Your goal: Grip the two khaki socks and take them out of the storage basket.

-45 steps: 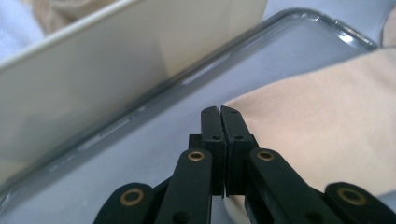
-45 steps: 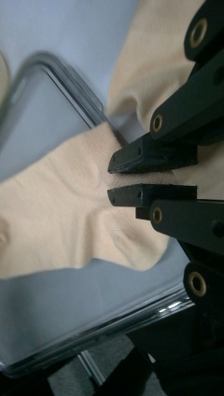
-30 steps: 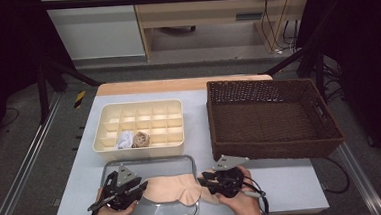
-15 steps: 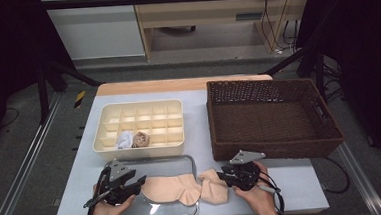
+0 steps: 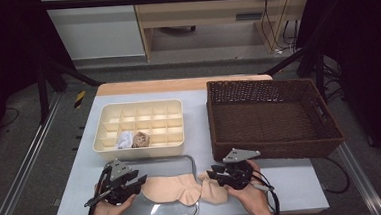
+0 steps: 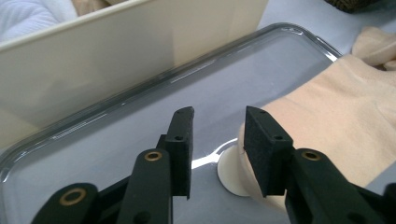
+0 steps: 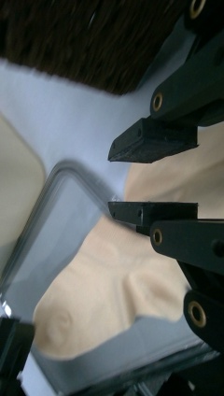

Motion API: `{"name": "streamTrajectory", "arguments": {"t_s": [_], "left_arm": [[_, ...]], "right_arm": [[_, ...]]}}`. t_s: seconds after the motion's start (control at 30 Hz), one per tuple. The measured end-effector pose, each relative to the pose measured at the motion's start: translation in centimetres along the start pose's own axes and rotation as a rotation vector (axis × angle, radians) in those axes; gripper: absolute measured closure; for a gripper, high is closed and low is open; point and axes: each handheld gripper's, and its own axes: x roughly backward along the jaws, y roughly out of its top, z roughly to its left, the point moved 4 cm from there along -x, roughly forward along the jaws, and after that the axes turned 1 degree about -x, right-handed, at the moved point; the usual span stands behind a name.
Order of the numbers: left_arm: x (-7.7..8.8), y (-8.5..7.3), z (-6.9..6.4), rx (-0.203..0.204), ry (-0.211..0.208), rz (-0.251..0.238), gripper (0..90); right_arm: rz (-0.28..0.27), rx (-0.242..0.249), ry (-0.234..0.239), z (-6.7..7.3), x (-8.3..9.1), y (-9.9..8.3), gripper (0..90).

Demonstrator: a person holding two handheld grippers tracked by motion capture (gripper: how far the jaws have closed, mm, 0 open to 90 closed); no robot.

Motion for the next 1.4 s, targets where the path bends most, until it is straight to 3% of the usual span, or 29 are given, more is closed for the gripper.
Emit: {"name": "streamTrajectory", "arguments": {"t_s": [0.1,0.2,0.3,0.37,0.47,0.6,0.67,0.97,1.0,1.23,1.4], "left_arm": [[-0.2,0.0,-0.2,-0.012,-0.004,0.01,66.7],[-0.3,0.0,-0.2,-0.015,-0.005,0.018,67.6],[-0.3,-0.1,-0.1,-0.015,-0.003,0.019,67.9],[-0.3,-0.1,0.0,-0.014,-0.003,0.022,68.0],[-0.3,-0.1,0.0,-0.011,0.0,0.02,68.1],[-0.2,-0.2,0.1,-0.009,0.002,0.02,68.1],[-0.3,-0.2,0.1,-0.013,0.001,0.026,68.1],[-0.5,-0.3,-0.2,-0.021,0.002,0.037,68.1],[-0.5,-0.3,-0.2,-0.023,0.003,0.038,68.1],[-0.5,-0.4,-0.2,-0.021,0.005,0.037,68.1],[-0.5,-0.4,-0.3,-0.023,0.005,0.039,68.0]], "right_arm": [[0.008,0.02,0.021,0.9,-0.8,0.4,68.8],[0.034,0.034,0.013,1.2,-1.5,0.5,69.4],[0.079,0.045,-0.001,1.1,-2.0,0.2,75.7],[0.094,0.052,0.008,1.2,-2.0,0.1,85.3],[0.09,0.053,0.004,1.1,-1.8,0.1,87.0],[0.044,0.028,0.0,0.8,-0.4,0.4,87.1],[-0.012,0.015,-0.019,0.3,1.1,0.5,87.1],[-0.062,-0.03,-0.076,-1.9,4.2,-1.3,86.7],[-0.064,-0.041,-0.099,-2.5,5.0,-1.8,86.8],[-0.023,-0.067,-0.143,-3.3,5.9,-3.8,86.5],[0.068,-0.06,-0.212,-3.8,6.2,-5.5,86.8]]}}
